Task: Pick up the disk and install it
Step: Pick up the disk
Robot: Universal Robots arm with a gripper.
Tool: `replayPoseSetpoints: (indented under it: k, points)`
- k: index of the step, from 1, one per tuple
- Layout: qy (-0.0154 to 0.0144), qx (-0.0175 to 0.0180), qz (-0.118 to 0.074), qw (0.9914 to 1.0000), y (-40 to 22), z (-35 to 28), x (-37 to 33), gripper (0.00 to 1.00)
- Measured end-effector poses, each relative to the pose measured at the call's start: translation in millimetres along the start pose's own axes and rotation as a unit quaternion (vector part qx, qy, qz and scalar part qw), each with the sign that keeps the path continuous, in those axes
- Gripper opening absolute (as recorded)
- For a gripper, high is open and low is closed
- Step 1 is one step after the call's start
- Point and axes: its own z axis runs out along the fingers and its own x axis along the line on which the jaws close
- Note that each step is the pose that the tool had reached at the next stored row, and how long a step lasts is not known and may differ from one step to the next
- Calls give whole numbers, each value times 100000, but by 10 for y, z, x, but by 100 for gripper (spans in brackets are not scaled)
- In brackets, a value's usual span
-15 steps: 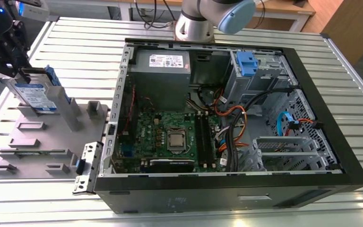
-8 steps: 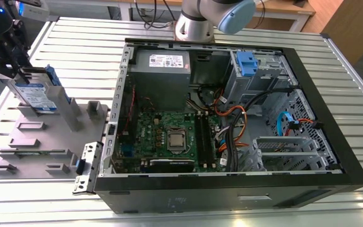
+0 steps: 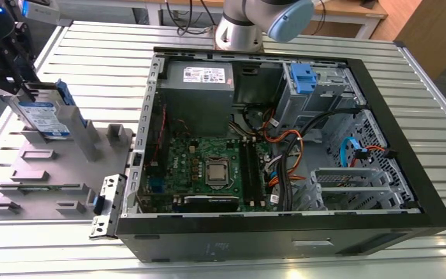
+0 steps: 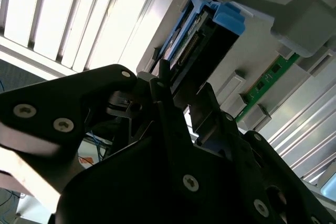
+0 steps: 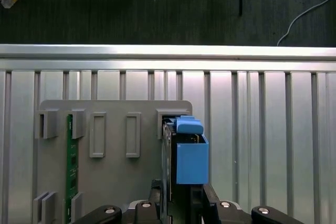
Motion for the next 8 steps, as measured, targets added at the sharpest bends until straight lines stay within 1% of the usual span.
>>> replayPoseSetpoints:
  k: [8]
  points:
    - [11,-18,-2,100000,-3,3,-9,42]
